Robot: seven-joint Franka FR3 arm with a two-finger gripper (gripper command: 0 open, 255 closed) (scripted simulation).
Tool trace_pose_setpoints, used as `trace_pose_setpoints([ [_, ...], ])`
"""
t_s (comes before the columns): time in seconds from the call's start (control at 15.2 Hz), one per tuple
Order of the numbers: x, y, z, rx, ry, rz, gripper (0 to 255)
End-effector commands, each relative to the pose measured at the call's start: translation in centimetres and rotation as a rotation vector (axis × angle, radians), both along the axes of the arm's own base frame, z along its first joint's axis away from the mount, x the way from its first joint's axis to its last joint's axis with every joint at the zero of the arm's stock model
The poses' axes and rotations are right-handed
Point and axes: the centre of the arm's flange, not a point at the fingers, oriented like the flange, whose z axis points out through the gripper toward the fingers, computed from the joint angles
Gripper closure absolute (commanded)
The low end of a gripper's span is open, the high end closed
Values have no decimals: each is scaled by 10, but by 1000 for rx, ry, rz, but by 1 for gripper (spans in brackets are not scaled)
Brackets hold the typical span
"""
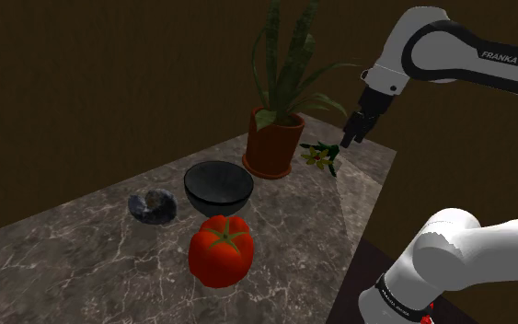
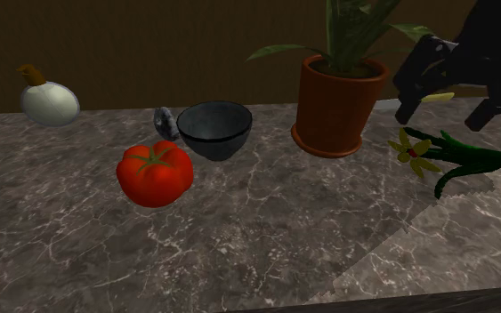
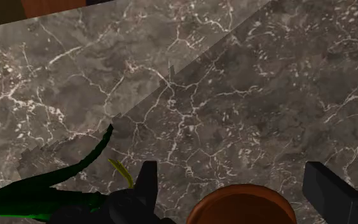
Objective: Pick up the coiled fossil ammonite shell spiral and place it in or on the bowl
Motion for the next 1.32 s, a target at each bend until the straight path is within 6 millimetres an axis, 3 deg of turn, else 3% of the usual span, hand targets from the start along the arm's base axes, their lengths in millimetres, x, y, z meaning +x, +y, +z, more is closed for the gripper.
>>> trace_pose_setpoints([
  [0.0, 0, 0, 0, 0, 0, 0, 0],
  [0.66, 72, 108, -21, -17, -20, 169, 0],
  [1.25, 121, 213, -41, -33, -39, 321, 0],
])
